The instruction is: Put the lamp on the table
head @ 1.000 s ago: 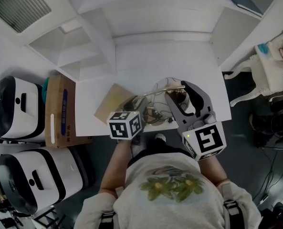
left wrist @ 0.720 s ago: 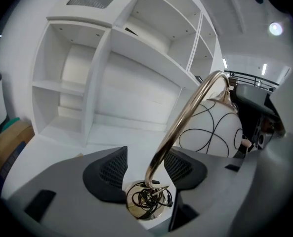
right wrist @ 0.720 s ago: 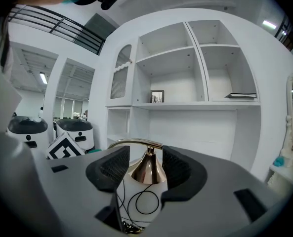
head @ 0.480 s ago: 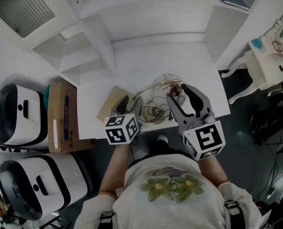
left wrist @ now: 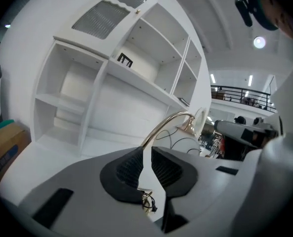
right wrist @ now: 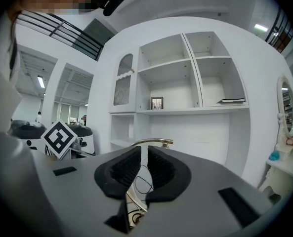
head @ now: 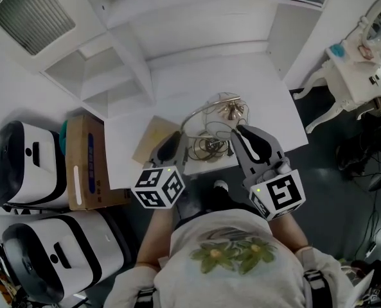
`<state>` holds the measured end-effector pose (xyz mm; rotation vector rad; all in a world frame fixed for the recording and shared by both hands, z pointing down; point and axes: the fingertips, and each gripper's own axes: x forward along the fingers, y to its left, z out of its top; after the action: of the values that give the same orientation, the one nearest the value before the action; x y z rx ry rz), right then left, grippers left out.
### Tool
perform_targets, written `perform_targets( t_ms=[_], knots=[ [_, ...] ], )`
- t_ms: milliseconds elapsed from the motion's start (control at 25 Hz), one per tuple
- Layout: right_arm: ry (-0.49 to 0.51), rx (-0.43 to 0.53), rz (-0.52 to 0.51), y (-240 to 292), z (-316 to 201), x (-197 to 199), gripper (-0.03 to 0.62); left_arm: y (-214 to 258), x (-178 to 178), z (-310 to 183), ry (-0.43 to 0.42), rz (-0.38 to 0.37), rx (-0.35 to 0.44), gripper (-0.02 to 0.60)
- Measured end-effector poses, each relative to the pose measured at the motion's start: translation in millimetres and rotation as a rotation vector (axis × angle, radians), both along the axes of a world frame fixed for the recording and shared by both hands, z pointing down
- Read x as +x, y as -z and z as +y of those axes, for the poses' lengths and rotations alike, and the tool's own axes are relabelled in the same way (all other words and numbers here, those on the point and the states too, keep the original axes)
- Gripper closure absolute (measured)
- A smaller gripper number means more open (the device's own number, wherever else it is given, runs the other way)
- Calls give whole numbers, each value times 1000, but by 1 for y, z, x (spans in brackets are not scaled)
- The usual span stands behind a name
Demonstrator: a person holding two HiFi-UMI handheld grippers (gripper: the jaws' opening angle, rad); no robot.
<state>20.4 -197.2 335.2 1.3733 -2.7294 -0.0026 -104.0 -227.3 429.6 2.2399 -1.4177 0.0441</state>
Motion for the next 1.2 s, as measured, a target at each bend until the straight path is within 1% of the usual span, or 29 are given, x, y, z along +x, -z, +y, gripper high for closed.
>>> perform_targets(
  t_ms=[80, 200, 280, 480, 680, 800, 960, 1200],
  knots=[
    [11, 1, -26, 1, 11, -2, 541, 12, 5, 10, -29, 37, 41, 526],
    [21, -6, -36, 0, 23, -3, 549, 25, 12, 24, -81, 57, 83, 541],
    [33, -7, -27, -2, 30, -5, 553, 31, 16, 32, -104, 51, 106, 549],
    [63, -21, -26, -7, 49, -11, 559, 38, 25, 56, -149, 1, 142, 552],
    [77, -45, -5, -15, 64, -20, 562, 32, 32, 80, -189, -26, 135, 552],
    [93, -78, 27, -26, 76, -21, 562, 27, 32, 92, -191, -25, 123, 552],
    [91, -105, 63, -34, 85, -27, 562, 22, 30, 102, -188, -28, 100, 552],
    [103, -135, 77, -43, 97, -31, 562, 14, 35, 115, -206, -30, 71, 552]
  ],
)
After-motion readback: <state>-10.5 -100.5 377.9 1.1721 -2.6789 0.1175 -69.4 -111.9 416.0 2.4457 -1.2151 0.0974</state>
